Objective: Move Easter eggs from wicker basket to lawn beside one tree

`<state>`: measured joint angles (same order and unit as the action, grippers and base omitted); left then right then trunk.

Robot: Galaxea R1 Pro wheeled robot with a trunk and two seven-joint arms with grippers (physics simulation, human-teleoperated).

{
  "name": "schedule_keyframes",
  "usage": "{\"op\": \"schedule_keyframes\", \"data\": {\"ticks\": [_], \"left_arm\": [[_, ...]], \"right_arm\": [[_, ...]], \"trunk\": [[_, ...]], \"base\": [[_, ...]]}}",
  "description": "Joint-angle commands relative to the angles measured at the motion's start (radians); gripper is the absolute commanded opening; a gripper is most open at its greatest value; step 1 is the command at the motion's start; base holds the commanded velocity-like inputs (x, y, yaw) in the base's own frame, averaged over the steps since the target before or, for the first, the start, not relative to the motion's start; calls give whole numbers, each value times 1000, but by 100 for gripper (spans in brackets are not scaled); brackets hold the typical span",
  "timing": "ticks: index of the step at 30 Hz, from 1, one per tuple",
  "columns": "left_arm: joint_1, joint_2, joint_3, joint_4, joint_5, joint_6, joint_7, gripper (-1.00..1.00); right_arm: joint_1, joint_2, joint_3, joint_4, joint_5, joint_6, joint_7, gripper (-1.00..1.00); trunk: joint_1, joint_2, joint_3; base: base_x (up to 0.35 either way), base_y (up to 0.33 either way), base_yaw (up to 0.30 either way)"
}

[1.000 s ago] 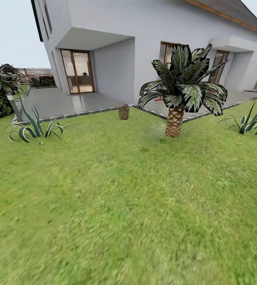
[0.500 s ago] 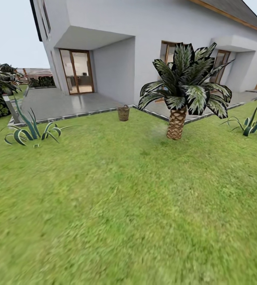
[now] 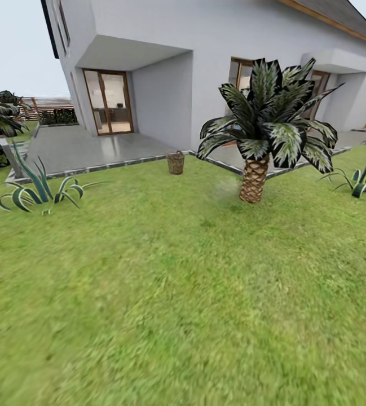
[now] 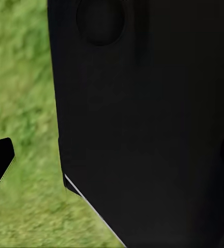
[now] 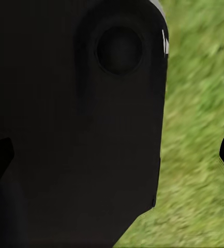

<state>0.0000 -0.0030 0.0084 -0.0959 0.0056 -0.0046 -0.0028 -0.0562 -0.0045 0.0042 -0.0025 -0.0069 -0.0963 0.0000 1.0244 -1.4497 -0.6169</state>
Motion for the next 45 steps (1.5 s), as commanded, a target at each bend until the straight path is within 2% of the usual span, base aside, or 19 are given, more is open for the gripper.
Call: {"op": "schedule_keyframes", "data": {"ticks": [1, 45], "left_arm": [[0, 0, 1, -1, 1, 0, 0, 100], [0, 0, 1, -1, 1, -1, 0, 100]], "right_arm": [[-1, 0, 0, 1, -1, -3, 0, 100], [-1, 1, 2, 4, 6, -3, 1, 100]], "trunk": [[1, 0, -1], [1, 0, -1]], "base": [[330, 0, 0], [331, 0, 0]]}}
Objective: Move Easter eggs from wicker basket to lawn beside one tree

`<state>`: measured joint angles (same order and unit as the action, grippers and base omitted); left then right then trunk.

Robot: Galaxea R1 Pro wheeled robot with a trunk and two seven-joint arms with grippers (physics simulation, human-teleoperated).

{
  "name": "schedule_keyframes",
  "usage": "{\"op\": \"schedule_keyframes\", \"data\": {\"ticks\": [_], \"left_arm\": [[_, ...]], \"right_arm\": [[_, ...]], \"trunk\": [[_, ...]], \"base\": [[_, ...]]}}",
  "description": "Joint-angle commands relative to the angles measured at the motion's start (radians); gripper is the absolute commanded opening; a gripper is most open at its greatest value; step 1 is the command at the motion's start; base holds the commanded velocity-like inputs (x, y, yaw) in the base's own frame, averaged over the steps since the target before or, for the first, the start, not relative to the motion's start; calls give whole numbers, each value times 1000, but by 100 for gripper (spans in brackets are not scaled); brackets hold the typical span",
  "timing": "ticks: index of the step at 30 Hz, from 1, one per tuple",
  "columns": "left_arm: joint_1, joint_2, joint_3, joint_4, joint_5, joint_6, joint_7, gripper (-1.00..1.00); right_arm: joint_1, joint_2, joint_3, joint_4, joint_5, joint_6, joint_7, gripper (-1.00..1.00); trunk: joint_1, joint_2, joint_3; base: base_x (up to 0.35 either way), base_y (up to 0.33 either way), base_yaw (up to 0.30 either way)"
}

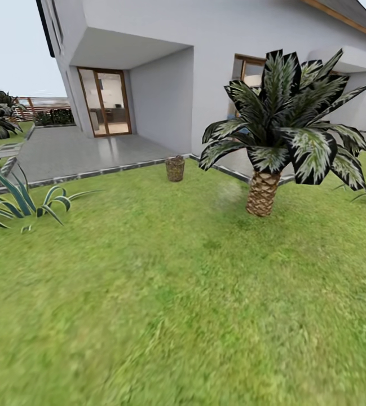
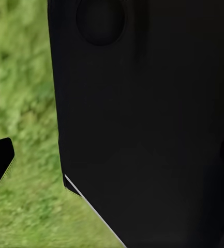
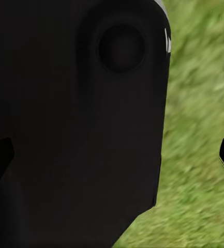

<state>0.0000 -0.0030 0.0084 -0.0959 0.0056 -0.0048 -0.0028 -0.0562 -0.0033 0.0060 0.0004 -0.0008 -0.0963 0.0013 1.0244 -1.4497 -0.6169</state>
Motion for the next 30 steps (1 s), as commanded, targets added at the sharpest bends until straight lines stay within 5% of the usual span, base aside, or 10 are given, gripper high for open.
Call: {"op": "schedule_keyframes", "data": {"ticks": [1, 30], "left_arm": [[0, 0, 1, -1, 1, -1, 0, 100], [0, 0, 1, -1, 1, 0, 0, 100]], "right_arm": [[-1, 0, 1, 1, 0, -3, 0, 100], [-1, -1, -1, 1, -7, -3, 0, 100]], "trunk": [[1, 0, -1], [1, 0, -1]], "base": [[331, 0, 0], [331, 0, 0]]}}
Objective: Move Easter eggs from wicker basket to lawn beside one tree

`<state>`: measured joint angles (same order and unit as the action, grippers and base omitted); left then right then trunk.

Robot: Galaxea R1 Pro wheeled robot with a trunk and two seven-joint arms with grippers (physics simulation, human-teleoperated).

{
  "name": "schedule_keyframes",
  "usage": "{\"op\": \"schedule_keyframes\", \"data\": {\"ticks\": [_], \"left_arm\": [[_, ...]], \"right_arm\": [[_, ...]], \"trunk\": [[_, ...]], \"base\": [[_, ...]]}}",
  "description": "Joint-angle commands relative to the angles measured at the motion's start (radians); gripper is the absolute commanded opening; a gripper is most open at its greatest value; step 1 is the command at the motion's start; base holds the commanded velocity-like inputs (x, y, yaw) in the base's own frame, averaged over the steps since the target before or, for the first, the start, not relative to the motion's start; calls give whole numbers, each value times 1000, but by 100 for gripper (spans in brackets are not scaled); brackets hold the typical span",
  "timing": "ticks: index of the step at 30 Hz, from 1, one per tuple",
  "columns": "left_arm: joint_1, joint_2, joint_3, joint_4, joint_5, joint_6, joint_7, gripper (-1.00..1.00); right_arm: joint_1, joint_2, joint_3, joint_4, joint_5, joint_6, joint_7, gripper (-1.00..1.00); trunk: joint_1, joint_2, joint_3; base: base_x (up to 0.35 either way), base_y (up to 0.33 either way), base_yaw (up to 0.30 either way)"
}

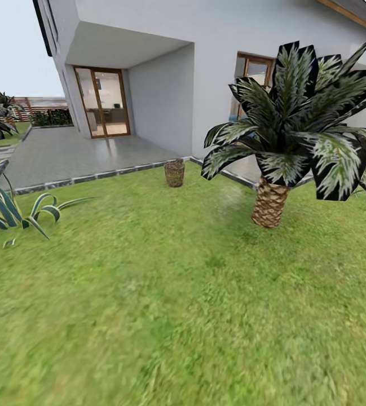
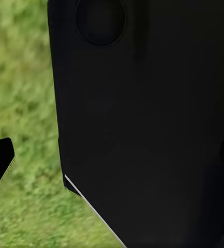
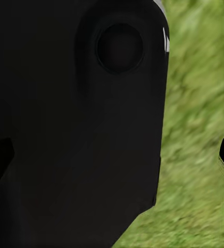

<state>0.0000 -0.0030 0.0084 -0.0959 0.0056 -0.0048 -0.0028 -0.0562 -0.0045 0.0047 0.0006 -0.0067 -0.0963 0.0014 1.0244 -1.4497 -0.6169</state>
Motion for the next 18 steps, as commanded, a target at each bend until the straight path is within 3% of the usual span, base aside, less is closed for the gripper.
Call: {"op": "schedule_keyframes", "data": {"ticks": [1, 13, 18], "left_arm": [[0, 0, 1, -1, 1, -1, 0, 100], [0, 0, 1, -1, 1, 0, 0, 100], [0, 0, 1, -1, 1, -1, 0, 100]], "right_arm": [[-1, 0, 1, 1, -1, -3, 0, 100], [-1, 1, 1, 1, 2, -5, -1, 100], [-1, 0, 1, 1, 2, -5, -1, 100]], "trunk": [[1, 0, -1], [1, 0, -1], [1, 0, -1]], "base": [[331, 0, 21], [331, 0, 220], [331, 0, 35]]}}
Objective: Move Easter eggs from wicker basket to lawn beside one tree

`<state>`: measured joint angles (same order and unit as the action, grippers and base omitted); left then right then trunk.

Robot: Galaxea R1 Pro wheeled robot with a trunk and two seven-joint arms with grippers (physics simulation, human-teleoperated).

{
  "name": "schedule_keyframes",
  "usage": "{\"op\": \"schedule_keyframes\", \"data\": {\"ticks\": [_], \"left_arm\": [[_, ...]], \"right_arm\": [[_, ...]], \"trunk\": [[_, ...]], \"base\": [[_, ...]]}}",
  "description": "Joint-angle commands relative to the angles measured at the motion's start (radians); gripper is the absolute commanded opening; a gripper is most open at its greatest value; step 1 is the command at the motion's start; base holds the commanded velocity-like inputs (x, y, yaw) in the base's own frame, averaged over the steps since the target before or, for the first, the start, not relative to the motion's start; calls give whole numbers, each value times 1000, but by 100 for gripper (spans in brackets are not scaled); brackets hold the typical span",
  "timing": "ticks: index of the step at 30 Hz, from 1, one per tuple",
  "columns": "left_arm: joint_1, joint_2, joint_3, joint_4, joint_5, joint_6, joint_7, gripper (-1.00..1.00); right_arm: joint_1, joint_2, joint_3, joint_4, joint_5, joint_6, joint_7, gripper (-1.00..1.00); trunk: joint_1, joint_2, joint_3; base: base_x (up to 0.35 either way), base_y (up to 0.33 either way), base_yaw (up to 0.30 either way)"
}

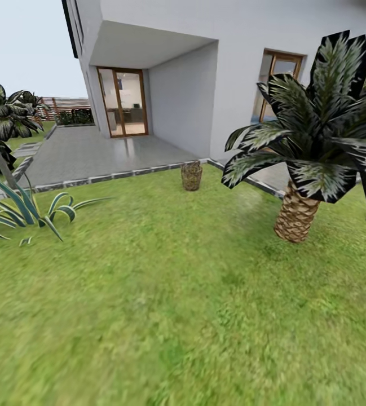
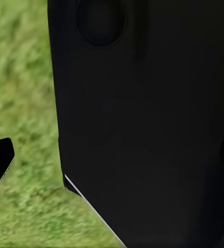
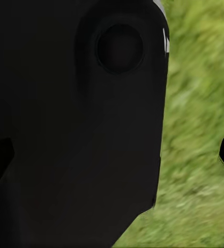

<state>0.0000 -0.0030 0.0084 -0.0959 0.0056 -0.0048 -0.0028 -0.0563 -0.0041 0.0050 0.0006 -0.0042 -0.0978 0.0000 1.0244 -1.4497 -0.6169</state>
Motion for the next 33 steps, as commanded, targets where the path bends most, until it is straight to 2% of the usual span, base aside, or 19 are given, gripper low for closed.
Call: {"op": "schedule_keyframes", "data": {"ticks": [1, 16, 25, 33], "left_arm": [[0, 0, 1, -1, 1, -1, 0, 100], [0, 0, 1, -1, 1, 0, 0, 100], [0, 0, 1, -1, 1, -1, 0, 100], [0, 0, 1, -1, 1, -1, 0, 100]], "right_arm": [[-1, 0, 0, 1, 0, -3, 0, 100], [-1, -1, 0, 1, -2, -3, 0, 100], [-1, 0, 0, 1, 0, -3, 0, 100], [-1, -5, 1, 1, 5, -2, 1, 100]], "trunk": [[1, 0, -1], [1, 0, -1], [1, 0, -1], [1, 0, -1]], "base": [[331, 0, 8], [331, 0, 1], [331, 0, 183], [331, 0, 17]]}}
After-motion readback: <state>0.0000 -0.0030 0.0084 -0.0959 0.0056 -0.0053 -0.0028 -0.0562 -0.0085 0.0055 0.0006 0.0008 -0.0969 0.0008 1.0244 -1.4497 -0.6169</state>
